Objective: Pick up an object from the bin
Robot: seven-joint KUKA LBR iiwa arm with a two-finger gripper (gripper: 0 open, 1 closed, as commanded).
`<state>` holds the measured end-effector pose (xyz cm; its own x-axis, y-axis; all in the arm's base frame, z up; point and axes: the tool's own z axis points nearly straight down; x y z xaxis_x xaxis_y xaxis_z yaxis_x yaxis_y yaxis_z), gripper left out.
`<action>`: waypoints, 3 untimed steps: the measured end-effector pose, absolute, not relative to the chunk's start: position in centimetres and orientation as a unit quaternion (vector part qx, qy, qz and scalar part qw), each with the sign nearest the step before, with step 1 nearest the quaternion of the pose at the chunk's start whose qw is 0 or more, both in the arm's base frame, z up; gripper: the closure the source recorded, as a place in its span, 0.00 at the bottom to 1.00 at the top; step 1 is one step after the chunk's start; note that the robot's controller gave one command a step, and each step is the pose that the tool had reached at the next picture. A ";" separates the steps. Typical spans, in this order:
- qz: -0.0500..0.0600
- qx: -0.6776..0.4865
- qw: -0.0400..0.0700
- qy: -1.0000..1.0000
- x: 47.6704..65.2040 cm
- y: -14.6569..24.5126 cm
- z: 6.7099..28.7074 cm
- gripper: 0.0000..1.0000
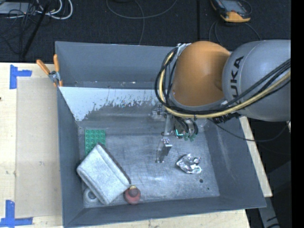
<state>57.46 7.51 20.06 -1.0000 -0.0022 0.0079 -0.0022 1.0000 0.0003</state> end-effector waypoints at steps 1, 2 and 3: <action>0.001 -0.015 0.002 -1.000 54.7 -3.5 17.8 0.00; 0.000 -0.007 -0.002 -1.000 55.0 -7.7 6.9 0.00; 0.000 -0.007 -0.004 -1.000 55.2 -7.7 7.5 1.00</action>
Offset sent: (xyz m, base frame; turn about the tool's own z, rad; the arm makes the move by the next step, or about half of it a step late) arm -0.0263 -0.1052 -0.0214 0.0230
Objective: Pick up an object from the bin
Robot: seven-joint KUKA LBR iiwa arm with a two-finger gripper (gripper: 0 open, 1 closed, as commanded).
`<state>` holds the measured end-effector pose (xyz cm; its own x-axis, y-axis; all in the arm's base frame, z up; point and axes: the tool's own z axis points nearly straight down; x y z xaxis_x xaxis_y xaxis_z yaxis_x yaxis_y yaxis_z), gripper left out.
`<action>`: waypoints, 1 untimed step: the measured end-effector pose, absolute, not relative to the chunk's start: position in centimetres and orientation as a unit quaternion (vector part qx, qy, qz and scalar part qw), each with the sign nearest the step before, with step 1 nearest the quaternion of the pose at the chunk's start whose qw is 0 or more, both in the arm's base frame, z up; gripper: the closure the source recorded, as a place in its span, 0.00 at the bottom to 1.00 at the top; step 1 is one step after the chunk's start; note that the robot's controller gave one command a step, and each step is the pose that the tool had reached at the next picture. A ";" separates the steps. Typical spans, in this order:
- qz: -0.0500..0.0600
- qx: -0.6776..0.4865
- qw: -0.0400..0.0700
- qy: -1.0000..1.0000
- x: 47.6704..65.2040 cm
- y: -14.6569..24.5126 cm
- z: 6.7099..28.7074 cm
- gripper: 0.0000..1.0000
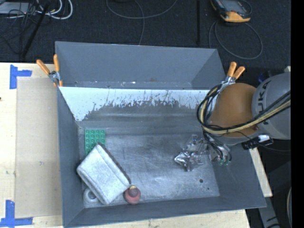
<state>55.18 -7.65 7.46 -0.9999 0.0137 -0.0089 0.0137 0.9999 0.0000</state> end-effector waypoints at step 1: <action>-0.001 0.001 0.004 1.000 54.5 -6.7 20.4 1.00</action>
Offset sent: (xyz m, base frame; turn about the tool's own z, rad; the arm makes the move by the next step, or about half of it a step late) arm -0.0089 0.0099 0.1255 -0.0166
